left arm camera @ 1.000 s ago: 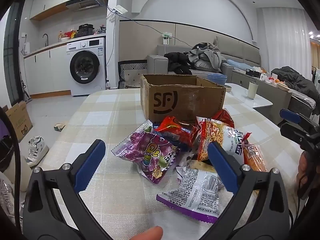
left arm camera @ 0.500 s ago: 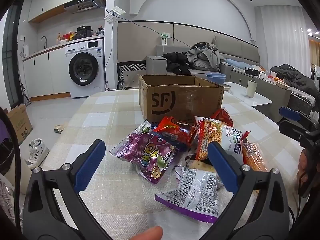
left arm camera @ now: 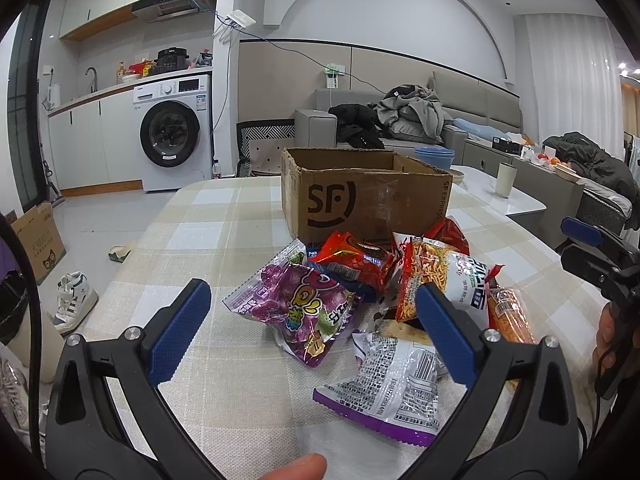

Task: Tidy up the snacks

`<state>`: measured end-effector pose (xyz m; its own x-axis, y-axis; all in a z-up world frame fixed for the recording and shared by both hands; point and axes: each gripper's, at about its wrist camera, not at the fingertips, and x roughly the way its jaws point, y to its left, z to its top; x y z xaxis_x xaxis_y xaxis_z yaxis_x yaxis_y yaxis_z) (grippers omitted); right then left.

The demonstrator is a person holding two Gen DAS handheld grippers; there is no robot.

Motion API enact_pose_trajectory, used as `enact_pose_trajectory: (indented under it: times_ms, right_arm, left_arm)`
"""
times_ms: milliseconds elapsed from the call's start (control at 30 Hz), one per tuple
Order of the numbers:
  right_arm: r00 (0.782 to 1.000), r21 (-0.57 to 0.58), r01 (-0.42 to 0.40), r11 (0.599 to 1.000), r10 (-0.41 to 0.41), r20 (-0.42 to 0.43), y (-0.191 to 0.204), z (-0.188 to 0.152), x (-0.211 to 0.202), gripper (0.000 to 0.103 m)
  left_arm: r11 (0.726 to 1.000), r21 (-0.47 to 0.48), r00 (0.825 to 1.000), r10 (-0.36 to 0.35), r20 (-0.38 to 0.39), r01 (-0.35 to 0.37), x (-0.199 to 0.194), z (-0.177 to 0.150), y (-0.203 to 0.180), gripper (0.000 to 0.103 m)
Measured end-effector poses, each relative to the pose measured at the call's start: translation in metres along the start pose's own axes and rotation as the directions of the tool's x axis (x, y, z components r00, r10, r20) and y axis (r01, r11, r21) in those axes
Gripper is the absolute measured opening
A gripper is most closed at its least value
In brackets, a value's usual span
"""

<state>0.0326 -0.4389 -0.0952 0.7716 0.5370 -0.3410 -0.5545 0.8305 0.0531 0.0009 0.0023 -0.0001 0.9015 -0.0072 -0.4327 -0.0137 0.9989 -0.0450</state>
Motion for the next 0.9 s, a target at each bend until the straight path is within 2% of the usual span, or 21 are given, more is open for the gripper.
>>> enact_pose_trajectory:
  times_ms: [900]
  right_arm:
    - [1.000, -0.002, 0.012, 1.000, -0.012, -0.008, 0.0021, -0.0020, -0.0002, 0.103]
  left_arm:
    - [1.000, -0.017, 1.000, 0.012, -0.006, -0.012, 0.0020, 0.0001, 0.0045, 0.102]
